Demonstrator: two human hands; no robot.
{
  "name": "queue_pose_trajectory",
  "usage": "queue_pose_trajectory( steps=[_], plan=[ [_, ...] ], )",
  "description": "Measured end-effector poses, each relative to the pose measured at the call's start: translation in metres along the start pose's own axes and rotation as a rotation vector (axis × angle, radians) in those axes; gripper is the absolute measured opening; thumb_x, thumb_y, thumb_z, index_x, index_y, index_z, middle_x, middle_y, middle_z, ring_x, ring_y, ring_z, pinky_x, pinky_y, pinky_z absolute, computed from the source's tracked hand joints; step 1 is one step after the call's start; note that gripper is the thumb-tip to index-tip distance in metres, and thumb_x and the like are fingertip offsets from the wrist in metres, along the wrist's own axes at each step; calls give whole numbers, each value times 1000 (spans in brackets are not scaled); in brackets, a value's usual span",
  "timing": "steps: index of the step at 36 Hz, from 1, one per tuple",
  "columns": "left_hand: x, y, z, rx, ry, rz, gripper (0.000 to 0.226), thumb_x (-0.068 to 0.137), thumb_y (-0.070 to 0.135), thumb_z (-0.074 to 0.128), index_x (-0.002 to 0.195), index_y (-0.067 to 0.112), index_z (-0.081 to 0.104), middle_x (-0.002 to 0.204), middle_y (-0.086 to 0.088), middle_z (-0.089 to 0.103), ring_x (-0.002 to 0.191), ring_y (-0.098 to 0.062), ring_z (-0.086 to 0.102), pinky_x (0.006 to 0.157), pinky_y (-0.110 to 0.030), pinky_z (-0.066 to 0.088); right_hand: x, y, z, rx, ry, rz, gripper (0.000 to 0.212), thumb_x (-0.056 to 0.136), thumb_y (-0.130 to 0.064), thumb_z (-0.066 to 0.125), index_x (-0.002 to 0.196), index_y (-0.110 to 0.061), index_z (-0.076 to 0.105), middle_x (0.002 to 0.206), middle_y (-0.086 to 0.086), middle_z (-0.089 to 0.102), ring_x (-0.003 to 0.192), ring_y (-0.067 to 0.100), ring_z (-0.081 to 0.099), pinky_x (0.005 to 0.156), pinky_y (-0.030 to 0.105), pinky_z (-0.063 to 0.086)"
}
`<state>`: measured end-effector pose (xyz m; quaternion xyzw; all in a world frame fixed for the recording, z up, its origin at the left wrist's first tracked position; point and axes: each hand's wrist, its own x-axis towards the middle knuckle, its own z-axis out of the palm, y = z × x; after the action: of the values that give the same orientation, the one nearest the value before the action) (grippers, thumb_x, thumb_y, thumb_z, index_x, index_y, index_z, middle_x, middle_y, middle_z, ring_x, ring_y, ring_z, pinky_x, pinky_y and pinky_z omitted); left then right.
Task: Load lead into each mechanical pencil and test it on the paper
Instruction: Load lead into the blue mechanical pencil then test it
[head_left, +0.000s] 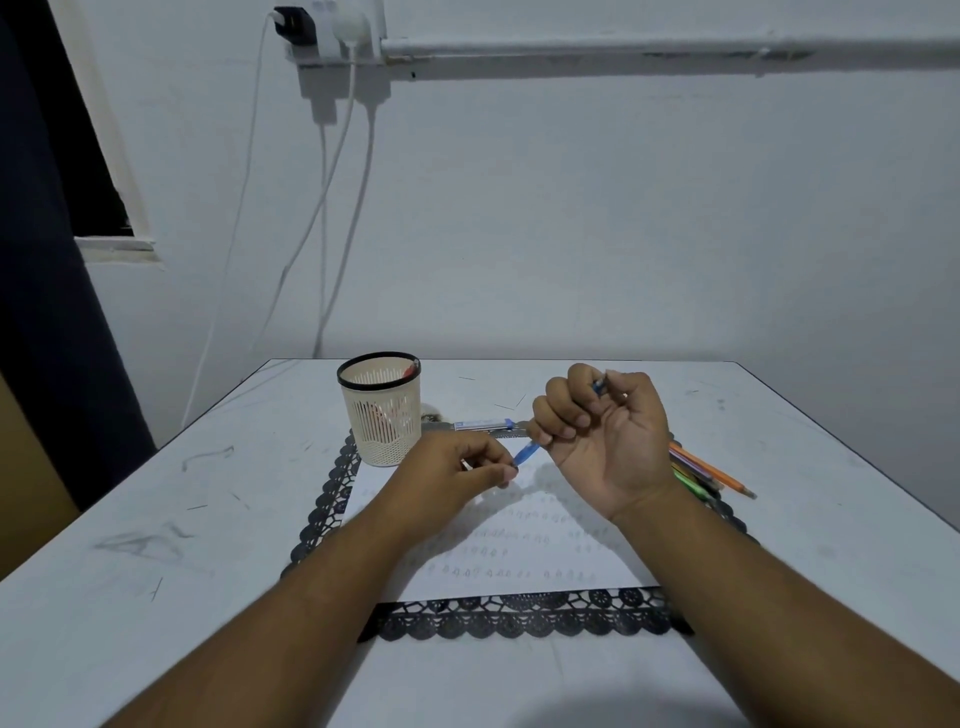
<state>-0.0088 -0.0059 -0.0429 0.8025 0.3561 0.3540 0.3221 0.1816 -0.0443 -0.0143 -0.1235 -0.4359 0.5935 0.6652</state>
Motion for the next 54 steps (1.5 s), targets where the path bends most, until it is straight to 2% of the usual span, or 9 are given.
queue_pose_trajectory(
  steps=[9,14,24,28,33,35,43,48,54],
  plan=[
    [0,1,0,9,-8,-6,6,92,19,76,88,22,78,78,14,75,64,6,59,63,-11,43,1,-1,0,-10,-13,8,30,88,-30,40,60,-18,39,60,1,28,59,18,22,60,37,23],
    [0,-1,1,5,-9,-14,8,93,22,75,87,27,77,80,13,75,68,3,60,67,-19,45,0,0,0,-2,-19,2,32,89,-33,43,61,-17,41,61,1,30,59,18,23,60,36,23],
    [-1,1,2,11,-13,-13,6,93,22,75,88,25,78,80,12,75,67,3,59,66,-17,46,-1,-1,1,-33,-6,13,32,90,-33,43,62,-16,43,62,1,31,59,18,25,59,35,27],
    [-1,0,0,-9,7,-20,8,93,20,75,87,25,78,80,11,75,67,2,60,66,-17,48,-2,0,5,-46,30,19,35,96,-32,41,69,-13,52,65,4,38,61,21,38,64,36,40],
    [0,1,-2,-3,76,-21,11,91,16,77,83,24,76,78,13,73,67,2,61,65,-14,48,1,3,10,-45,112,35,43,104,-36,38,77,-10,60,74,11,54,72,30,59,80,43,53],
    [0,1,-2,-2,92,-20,12,90,16,78,82,25,76,76,13,72,65,3,59,64,-13,46,0,5,11,-39,146,45,46,105,-39,36,74,-11,57,72,10,51,70,28,56,83,43,51],
    [0,3,1,11,57,-10,14,91,21,77,80,28,75,77,12,74,67,2,62,65,-14,47,-3,5,16,48,148,30,38,91,-42,40,64,-16,41,66,1,28,61,18,27,64,34,31],
    [0,3,1,5,46,4,14,91,19,77,81,30,76,79,13,74,69,1,63,67,-17,49,-4,5,15,48,136,23,39,92,-43,39,64,-17,38,64,0,26,62,18,20,62,34,29],
    [0,4,1,-1,46,7,16,90,19,78,82,33,77,80,16,74,72,0,64,70,-22,50,-4,7,11,47,125,9,39,91,-43,38,62,-17,39,63,0,26,61,18,23,60,33,31]
  ],
)
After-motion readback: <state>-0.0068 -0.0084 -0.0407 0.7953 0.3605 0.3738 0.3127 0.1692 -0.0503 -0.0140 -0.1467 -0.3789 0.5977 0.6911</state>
